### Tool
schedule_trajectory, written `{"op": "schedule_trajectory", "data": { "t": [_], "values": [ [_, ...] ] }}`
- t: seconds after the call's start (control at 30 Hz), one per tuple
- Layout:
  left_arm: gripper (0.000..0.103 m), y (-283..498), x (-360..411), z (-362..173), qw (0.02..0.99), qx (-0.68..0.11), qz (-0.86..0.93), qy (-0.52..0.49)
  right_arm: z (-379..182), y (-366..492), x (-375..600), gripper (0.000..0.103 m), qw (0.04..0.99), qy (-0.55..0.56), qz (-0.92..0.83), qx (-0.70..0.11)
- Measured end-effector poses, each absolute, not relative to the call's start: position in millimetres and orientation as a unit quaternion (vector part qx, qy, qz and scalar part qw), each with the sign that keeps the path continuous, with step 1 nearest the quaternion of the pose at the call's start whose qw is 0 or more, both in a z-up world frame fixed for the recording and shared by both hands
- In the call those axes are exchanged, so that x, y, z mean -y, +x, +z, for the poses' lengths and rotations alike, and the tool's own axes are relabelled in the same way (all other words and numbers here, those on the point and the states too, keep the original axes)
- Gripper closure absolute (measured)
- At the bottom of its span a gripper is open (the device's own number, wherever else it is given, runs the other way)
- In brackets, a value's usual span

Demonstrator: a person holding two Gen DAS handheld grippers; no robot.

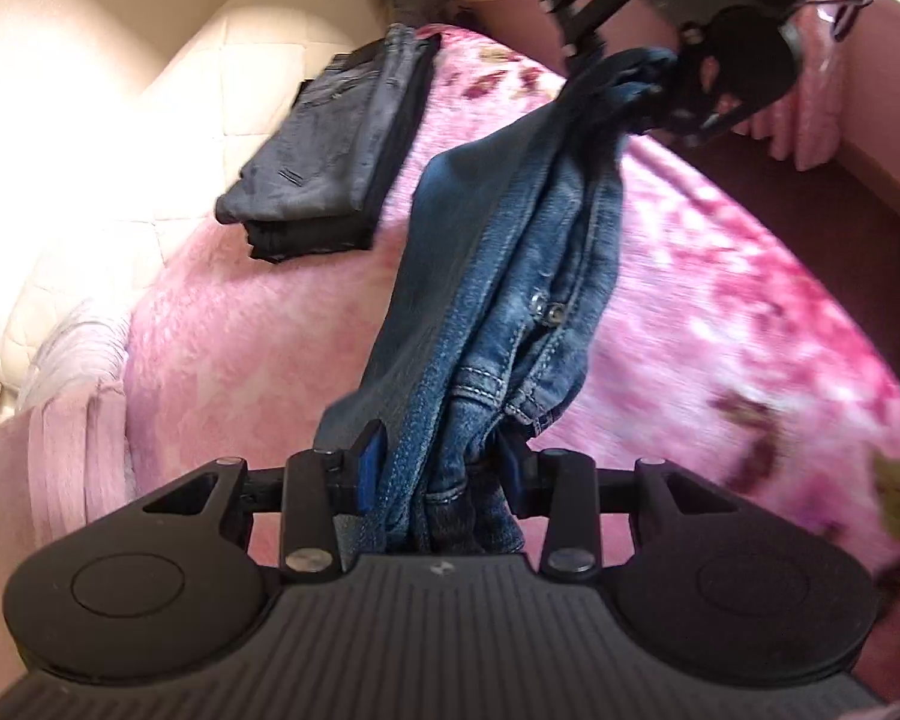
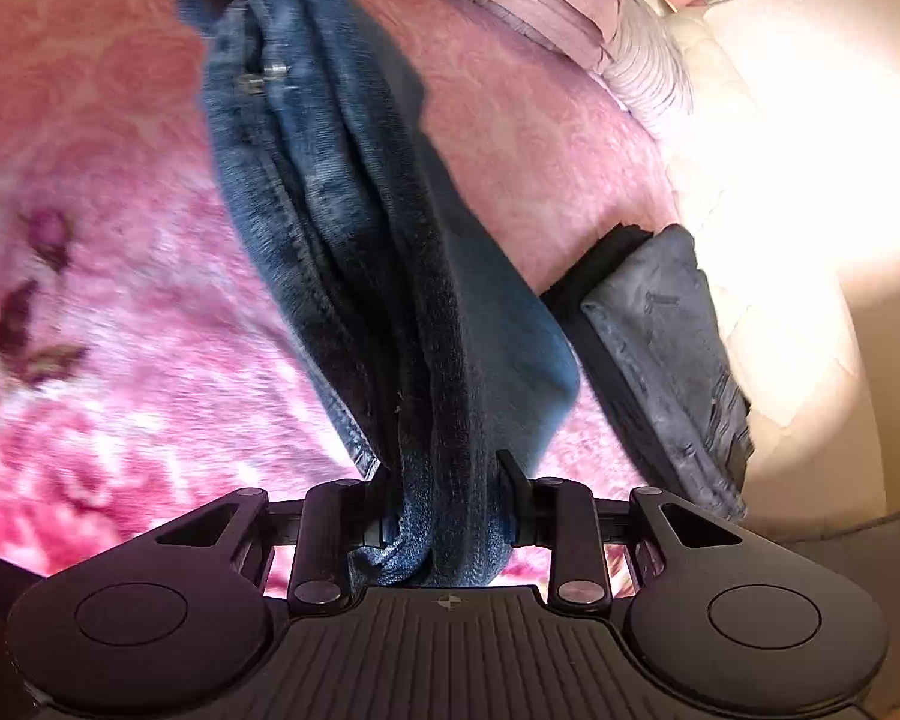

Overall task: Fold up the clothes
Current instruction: 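Lift the folded jeans with both grippers and carry them toward the dark jeans stack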

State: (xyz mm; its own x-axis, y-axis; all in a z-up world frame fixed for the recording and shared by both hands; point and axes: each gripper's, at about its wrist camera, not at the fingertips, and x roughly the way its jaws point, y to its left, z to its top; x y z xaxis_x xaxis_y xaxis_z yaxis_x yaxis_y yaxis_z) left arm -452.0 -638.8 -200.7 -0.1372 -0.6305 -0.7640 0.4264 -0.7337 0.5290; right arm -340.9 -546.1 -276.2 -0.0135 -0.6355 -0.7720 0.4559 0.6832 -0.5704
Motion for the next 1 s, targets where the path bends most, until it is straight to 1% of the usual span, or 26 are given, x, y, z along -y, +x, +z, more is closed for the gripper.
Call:
{"op": "schedule_trajectory", "data": {
  "t": [0.17, 0.3, 0.53, 0.73, 1.0],
  "values": [
    [0.068, -448.5, 616.4, -229.8, 0.358, 0.072, -0.741, 0.564, -290.4, -329.7, 525.6, 0.074, 0.692, -0.066, -0.374, -0.614],
    [0.068, -441.0, 618.7, -228.5, 0.384, 0.061, -0.732, 0.559, -286.5, -320.8, 523.2, 0.074, 0.685, -0.07, -0.366, -0.626],
    [0.068, -414.6, 631.2, -183.6, 0.414, 0.083, -0.718, 0.553, -231.9, -303.2, 522.9, 0.075, 0.693, -0.092, -0.365, -0.615],
    [0.068, -403.1, 619.2, -144.3, 0.423, 0.105, -0.712, 0.551, -181.4, -291.3, 518.8, 0.076, 0.704, -0.102, -0.368, -0.599],
    [0.068, -399.3, 592.4, -116.4, 0.437, 0.112, -0.709, 0.542, -151.8, -285.8, 494.3, 0.076, 0.706, -0.124, -0.371, -0.591]
  ]
}}
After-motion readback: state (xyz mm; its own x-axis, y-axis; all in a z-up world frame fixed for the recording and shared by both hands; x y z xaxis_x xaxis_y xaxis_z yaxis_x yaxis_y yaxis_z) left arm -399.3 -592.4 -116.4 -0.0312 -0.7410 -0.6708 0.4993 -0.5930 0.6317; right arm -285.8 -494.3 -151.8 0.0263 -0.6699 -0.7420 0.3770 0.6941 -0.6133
